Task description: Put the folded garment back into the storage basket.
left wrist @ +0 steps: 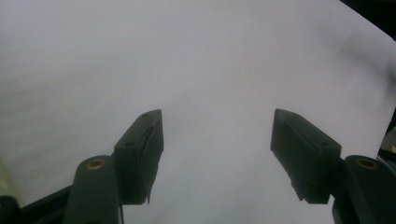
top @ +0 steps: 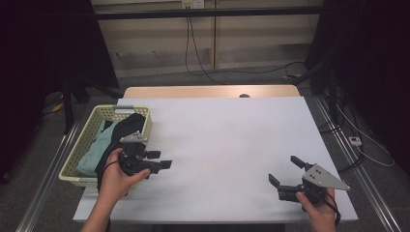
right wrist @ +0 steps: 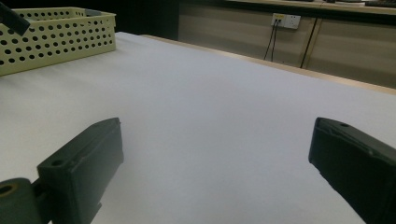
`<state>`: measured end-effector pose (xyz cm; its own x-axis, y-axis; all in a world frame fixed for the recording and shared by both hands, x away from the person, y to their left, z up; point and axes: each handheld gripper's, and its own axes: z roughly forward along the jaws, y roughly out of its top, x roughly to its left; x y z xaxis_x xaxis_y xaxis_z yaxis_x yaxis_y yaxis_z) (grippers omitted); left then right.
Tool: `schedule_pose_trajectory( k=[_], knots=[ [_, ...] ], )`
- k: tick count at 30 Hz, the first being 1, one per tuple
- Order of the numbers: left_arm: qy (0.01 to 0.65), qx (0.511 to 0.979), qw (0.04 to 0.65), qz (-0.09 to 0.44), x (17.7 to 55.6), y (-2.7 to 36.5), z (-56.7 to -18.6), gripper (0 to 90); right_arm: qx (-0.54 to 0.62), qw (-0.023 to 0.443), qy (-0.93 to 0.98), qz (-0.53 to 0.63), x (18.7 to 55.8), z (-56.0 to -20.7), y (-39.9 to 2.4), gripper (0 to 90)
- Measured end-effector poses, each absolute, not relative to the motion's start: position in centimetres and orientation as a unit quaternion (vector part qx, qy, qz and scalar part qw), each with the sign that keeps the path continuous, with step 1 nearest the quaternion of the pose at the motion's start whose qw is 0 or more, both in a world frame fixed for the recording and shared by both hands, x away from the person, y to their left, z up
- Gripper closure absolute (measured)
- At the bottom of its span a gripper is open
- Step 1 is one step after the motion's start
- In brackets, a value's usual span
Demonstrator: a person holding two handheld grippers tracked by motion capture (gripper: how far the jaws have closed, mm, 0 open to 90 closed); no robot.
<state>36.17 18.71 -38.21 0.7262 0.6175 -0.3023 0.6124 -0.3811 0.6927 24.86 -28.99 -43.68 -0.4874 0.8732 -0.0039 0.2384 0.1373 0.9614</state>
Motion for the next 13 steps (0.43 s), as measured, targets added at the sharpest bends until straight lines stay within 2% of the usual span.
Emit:
schedule_pose_trajectory(
  k=[13],
  knots=[
    [0.362,0.839,0.406,-0.013,35.3,18.7,-40.2,33.9,0.402,0.307,0.691,0.517,25.0,-43.7,-29.1,3.1]
  ],
)
